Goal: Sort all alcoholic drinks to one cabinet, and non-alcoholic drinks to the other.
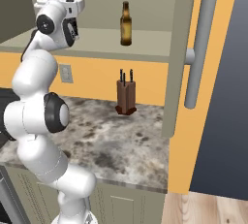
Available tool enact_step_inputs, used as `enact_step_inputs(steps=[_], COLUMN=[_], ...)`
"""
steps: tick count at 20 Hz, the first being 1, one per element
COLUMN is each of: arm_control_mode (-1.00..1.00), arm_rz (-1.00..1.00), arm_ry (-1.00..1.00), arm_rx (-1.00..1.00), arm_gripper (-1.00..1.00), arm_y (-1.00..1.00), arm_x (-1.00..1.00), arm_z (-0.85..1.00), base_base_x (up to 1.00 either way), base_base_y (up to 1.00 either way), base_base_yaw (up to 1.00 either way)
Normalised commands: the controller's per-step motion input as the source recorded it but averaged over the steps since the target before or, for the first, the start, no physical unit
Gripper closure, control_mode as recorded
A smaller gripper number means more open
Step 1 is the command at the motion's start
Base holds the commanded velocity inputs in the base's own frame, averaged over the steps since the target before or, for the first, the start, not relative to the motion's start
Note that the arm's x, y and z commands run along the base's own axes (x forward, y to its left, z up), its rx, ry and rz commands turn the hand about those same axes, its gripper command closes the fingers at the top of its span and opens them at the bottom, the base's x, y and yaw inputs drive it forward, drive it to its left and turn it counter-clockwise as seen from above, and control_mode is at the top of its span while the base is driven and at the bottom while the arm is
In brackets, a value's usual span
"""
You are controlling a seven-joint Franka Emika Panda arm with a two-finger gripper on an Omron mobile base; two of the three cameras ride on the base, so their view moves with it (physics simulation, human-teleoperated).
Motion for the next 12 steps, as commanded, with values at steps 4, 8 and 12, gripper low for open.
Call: enact_step_inputs(steps=[4,8,12], arm_control_mode=[-1.0,-1.0,-1.0], arm_rz=[0.0,0.0,-0.02], arm_ry=[0.0,0.0,0.0], arm_rx=[0.0,0.0,0.0], arm_gripper=[-1.0,-1.0,-1.0], arm_y=[0.0,0.0,0.0], arm_x=[0.01,-0.18,-0.47], arm_z=[0.0,0.0,0.0], base_base_x=[0.0,0.0,0.0], base_base_y=[0.0,0.0,0.0], base_base_yaw=[0.0,0.0,0.0])
